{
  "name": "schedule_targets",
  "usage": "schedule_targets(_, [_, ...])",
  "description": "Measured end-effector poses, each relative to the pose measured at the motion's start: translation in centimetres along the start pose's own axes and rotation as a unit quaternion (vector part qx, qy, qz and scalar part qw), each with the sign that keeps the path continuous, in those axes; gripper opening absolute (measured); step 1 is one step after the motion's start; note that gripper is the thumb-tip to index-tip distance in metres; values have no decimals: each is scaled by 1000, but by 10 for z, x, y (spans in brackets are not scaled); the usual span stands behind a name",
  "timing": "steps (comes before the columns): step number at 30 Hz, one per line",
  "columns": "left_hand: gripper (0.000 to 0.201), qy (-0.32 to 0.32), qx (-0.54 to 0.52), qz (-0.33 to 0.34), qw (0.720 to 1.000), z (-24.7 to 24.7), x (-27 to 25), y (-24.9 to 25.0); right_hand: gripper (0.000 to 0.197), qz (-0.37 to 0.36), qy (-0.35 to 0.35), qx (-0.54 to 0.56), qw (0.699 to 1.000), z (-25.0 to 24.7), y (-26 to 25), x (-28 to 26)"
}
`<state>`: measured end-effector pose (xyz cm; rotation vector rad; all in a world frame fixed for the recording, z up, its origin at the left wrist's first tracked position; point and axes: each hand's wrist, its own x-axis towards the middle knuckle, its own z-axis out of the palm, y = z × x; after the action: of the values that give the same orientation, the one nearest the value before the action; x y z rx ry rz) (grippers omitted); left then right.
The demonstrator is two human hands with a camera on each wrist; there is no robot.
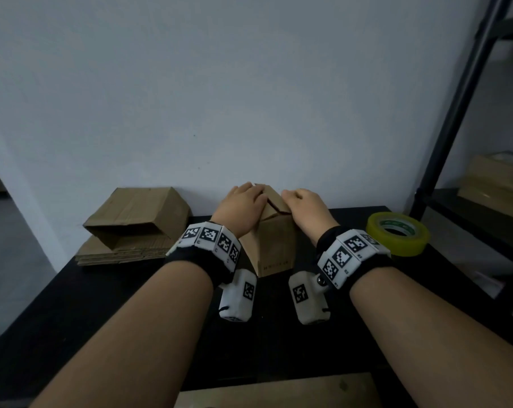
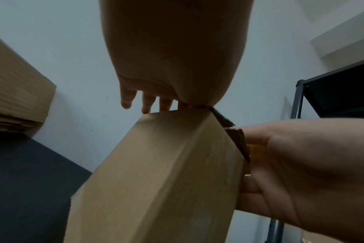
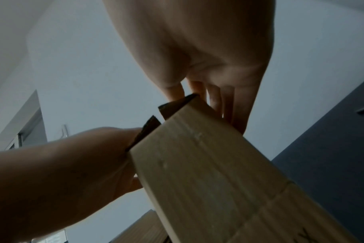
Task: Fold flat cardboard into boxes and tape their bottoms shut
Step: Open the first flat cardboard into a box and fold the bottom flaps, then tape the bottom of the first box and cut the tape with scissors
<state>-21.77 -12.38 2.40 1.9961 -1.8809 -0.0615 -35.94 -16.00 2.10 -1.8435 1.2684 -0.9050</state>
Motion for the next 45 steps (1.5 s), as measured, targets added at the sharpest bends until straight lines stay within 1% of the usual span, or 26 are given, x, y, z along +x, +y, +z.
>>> schedule_targets(1, [43,1,-4,6,1000,-3,-2,3,39,-6,0,2,1000,-3,0,-1])
schedule_targets(3, [42,19,-52,-8,998,-11,-5,8,35,-10,0,7,1000,-7,1,-2])
schedule_targets(5, [42,33,-71,-9,997,-16,-6,14,33,-14,3,19,1000,-12,3,-4])
schedule_targets(6, [42,51,-83,-5,995,-17,-5,17,32,-14,4,30,999,-14,5,-5])
schedule_targets(8, [42,85,-111,-18,990,-19,-8,29,33,-7,7,44,999,-19,9,-6])
schedule_targets(9, [42,112,-121,-16,986,-21,-9,36,34,-3,13,46,999,-22,12,-7])
schedule_targets(11, [40,146,-125,-6,981,-19,-9,50,34,3,28,42,999,-31,19,-8])
schedule_targets(15, [37,175,-86,7,981,-12,-10,88,34,20,55,40,997,-58,38,-13])
schedule_targets(17, [40,165,-110,24,980,-5,-10,108,33,34,76,40,996,-74,51,-14])
schedule_targets(19, [41,137,-159,61,976,6,-7,126,32,50,95,28,994,-91,63,-16])
schedule_targets(21, [42,107,-168,71,977,18,-5,138,32,65,102,8,993,-107,74,-18])
schedule_targets(25, [44,45,-159,66,984,41,3,152,40,111,80,-80,987,-126,98,-15])
schedule_targets(28, [45,1,-165,40,986,53,11,156,32,135,67,-192,970,-136,107,-9])
schedule_targets(31, [44,-25,-176,23,984,64,18,158,25,164,9,-273,948,-143,113,0])
schedule_targets(34, [44,-37,-179,17,983,71,24,155,12,170,-25,-299,939,-145,120,10])
schedule_targets(35, [44,-39,-179,15,983,73,26,153,13,169,-27,-293,941,-145,125,14])
schedule_targets(36, [44,-42,-178,14,983,75,28,152,18,166,-26,-294,941,-145,127,14])
schedule_targets(38, [44,-46,-177,9,983,79,31,149,34,171,-28,-309,935,-142,133,17])
schedule_targets(39, [44,-49,-178,6,983,81,31,148,38,171,-23,-311,935,-142,136,18])
schedule_targets(42, [43,-54,-186,1,981,86,32,146,38,182,-16,-313,932,-141,140,23])
schedule_targets(45, [43,-61,-192,-3,979,88,32,144,36,184,4,-297,937,-143,141,21])
